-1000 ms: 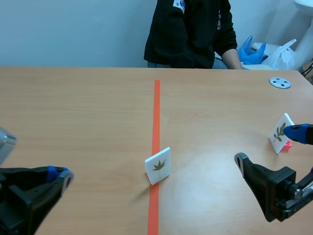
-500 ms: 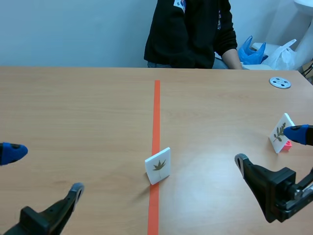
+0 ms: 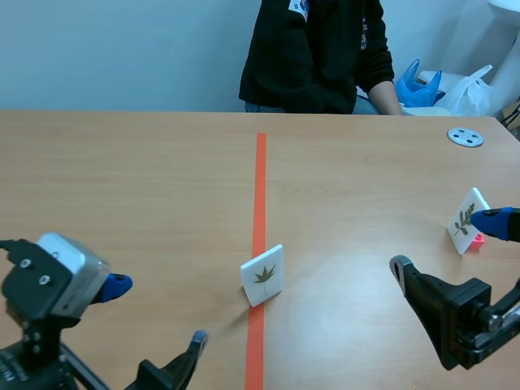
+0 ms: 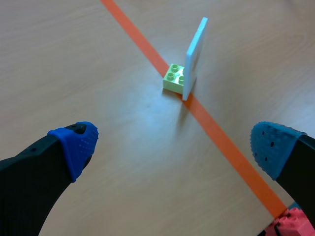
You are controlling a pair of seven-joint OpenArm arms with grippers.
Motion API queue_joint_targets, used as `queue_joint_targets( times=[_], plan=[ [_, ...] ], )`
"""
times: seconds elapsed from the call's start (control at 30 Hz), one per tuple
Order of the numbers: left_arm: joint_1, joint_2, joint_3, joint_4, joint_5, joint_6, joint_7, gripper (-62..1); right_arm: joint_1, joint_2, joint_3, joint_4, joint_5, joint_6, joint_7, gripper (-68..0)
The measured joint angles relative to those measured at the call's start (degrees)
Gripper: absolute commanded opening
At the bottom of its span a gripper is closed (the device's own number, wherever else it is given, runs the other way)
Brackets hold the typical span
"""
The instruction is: Sort the leaf by its shape. The table is split by an orange tape line. A compound leaf with several leaflets goes to the left side, a simple leaf with one blade goes to the right side. Return to the home posture when a red brick is placed on the table.
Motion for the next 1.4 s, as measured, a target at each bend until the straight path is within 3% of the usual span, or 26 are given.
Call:
queue_joint_targets(
  times=[0.1,0.2,0.43,0.7,0.97,1.1,1.2,1.3,1.4],
  plan=[
    [-4.48,0.83,3.02,-4.13,0.07,0.00,-1.38,1.4,0.00,0.00,0.00,0.00,0.00,0.00,0.00,0.4],
    [-9.27,2.23,6.01,-9.03,2.12,0.00,-1.46,1.4,0.00,0.00,0.00,0.00,0.00,0.00,0.00,0.4],
    [-17.62,4.48,10.88,-21.94,4.44,0.02,-8.48,1.4,0.00,0.00,0.00,0.00,0.00,0.00,0.00,0.4],
    [-26.05,10.40,14.27,-33.75,4.52,0.00,-13.84,1.4,0.00,0.00,0.00,0.00,0.00,0.00,0.00,0.4],
    [-32.89,16.15,15.13,-41.42,4.68,0.72,-14.56,1.4,0.00,0.00,0.00,0.00,0.00,-0.24,0.00,0.4],
    [-33.99,16.94,15.17,-43.17,4.76,1.84,-14.88,-20.6,0.00,0.00,0.00,0.00,0.00,-0.24,0.00,0.4],
    [-33.94,16.63,15.17,-43.69,7.43,2.60,-14.95,-34.1,0.00,0.00,0.00,0.00,0.00,-0.24,0.00,0.4],
    [-33.90,16.39,15.17,-44.19,7.72,2.60,-14.93,-48.5,0.00,0.00,0.00,0.00,0.00,-0.24,0.00,0.4],
    [-33.59,16.24,15.17,-44.17,7.67,2.60,-15.04,-57.9,0.00,0.00,0.00,0.00,0.00,-0.24,0.00,0.4]
  ],
)
